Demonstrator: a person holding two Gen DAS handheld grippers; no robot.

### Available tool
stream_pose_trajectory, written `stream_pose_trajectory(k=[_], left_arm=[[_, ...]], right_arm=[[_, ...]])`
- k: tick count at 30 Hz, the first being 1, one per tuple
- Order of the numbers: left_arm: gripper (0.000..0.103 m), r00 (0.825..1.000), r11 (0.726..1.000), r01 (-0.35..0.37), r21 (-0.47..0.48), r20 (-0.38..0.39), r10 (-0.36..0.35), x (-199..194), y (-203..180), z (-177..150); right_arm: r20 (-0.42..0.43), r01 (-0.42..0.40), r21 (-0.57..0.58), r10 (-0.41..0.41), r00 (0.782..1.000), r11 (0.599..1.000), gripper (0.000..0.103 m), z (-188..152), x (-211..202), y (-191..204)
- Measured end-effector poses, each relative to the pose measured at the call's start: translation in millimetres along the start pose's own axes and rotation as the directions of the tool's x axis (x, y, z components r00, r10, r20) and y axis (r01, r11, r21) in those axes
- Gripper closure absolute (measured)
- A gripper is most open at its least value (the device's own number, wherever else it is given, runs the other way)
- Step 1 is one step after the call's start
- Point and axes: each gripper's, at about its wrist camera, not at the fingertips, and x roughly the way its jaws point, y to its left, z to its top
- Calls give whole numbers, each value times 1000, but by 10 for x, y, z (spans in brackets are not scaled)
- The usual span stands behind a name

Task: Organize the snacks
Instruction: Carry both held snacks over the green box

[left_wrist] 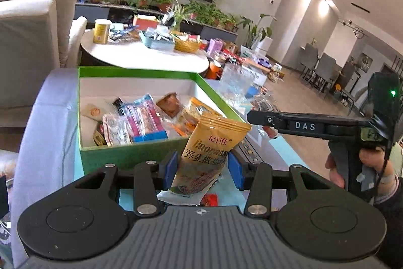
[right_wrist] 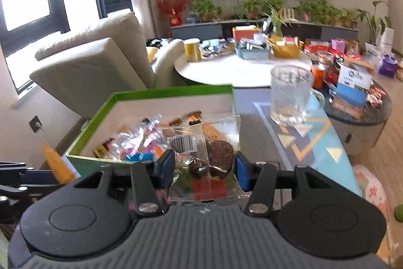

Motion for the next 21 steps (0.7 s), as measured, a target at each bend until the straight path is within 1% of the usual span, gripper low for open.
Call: stream_pose_trajectory(k=[7,13,18,21], left_arm=[[62,997,998,-56,-6,56,56,40,119,233],[62,988,993,-117,-4,101,116,143,196,462],[62,982,990,-143,-12,121,144,224,245,576],[62,981,988,-153,-13,116,154,267,269,597]], right_arm=[[44,-23,-13,23,999,1000,54,155,67,100],[61,-36,-11,36,997,999,54,212,118,133],[68,-36,-6,37,997,999,54,244,146,145],[74,-33,-6,34,997,999,54,262,156,143]])
